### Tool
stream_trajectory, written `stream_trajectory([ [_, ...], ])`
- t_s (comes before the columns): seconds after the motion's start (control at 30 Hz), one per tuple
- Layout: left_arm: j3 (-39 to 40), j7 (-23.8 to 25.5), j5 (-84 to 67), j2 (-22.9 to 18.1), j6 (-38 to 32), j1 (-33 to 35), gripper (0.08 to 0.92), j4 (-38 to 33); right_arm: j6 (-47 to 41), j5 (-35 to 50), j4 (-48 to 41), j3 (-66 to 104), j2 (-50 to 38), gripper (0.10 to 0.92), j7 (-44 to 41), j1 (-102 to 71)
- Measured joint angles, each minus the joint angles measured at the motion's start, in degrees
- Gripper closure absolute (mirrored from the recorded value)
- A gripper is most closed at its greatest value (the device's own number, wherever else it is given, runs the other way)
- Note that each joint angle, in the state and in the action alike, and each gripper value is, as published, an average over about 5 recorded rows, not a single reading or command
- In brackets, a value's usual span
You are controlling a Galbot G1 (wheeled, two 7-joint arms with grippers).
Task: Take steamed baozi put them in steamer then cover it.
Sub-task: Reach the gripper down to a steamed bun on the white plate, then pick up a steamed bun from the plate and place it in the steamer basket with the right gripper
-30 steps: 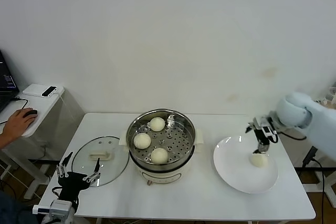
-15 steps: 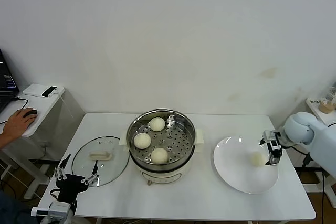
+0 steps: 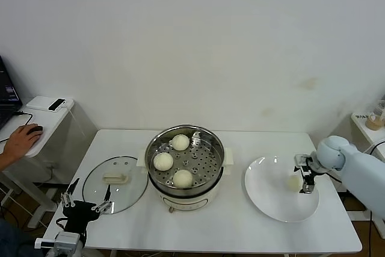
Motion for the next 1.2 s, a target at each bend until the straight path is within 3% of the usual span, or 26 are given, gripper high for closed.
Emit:
stream_trajectory([
  [0.23, 0.0, 0.0, 0.0, -0.1, 0.0, -0.1, 0.177, 0.1, -0.4, -1.0, -1.1, 0.5, 0.9, 0.28, 0.1, -0.6],
  [0.5, -0.1, 0.0, 0.0, 0.0, -0.1, 0.1, 0.177, 0.0, -1.0, -0.8, -0.9, 0.2, 0.8, 0.419, -0.7, -0.2],
  [0.83, -0.1, 0.0, -0.1, 0.2, 0.0, 0.0, 0.177, -0.6, -2.1, 1.9, 2.3, -4.4, -1.6, 0.428, -2.7, 5.5],
  [1.2, -0.2, 0.0, -0.3, 0.9, 0.0, -0.2, 0.177, -0.9, -5.9, 12.4, 9.4, -17.1, -0.3, 0.422, -2.1, 23.7],
])
